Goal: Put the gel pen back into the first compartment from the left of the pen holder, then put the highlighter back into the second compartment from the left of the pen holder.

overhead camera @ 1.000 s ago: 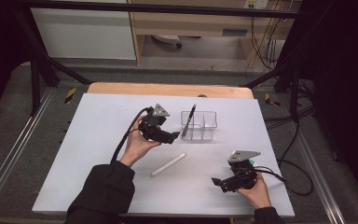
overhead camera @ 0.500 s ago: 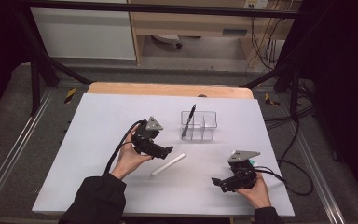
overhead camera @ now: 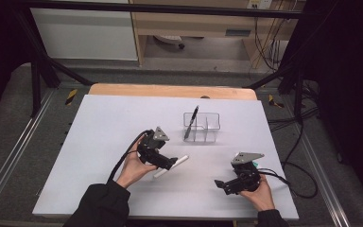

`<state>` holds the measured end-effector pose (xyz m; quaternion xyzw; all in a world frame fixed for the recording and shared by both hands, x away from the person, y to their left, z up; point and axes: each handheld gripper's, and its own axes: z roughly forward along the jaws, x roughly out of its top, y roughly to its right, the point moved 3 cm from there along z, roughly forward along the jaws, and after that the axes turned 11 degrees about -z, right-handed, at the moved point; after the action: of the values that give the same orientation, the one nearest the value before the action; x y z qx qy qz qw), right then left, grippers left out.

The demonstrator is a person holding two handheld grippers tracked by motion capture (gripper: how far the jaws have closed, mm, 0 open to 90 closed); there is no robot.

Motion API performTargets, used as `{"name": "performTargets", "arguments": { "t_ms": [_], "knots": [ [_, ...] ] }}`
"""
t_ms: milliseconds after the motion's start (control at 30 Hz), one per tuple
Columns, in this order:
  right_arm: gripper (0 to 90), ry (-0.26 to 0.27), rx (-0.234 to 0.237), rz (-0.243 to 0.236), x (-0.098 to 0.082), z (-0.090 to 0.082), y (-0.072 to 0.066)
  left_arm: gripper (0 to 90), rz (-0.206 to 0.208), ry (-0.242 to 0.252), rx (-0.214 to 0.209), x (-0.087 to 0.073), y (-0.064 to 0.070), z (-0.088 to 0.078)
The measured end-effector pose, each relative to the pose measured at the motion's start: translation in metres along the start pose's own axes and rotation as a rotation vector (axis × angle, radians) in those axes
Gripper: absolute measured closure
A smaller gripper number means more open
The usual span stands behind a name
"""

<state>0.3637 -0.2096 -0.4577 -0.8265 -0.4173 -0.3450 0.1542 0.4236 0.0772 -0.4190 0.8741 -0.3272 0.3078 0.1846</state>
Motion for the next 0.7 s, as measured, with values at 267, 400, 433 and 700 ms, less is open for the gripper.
{"name": "performTargets", "arguments": {
  "t_ms": [267,400,433,700],
  "knots": [
    [1.1,-0.001,0.002,0.000,0.000,0.000,0.000,9.6,0.000,-0.033,-0.004,-0.001,0.005,0.016],
    [1.1,-0.002,0.001,-0.001,0.000,0.000,0.000,11.8,-0.002,-0.054,-0.004,-0.001,0.006,0.023],
    [1.1,-0.001,0.002,-0.001,0.000,0.000,0.000,12.3,-0.001,-0.063,-0.004,-0.001,0.007,0.025],
    [1.1,0.000,0.004,0.000,0.000,0.000,0.000,20.3,-0.002,-0.072,-0.014,0.002,0.011,0.031]
  ]
}}
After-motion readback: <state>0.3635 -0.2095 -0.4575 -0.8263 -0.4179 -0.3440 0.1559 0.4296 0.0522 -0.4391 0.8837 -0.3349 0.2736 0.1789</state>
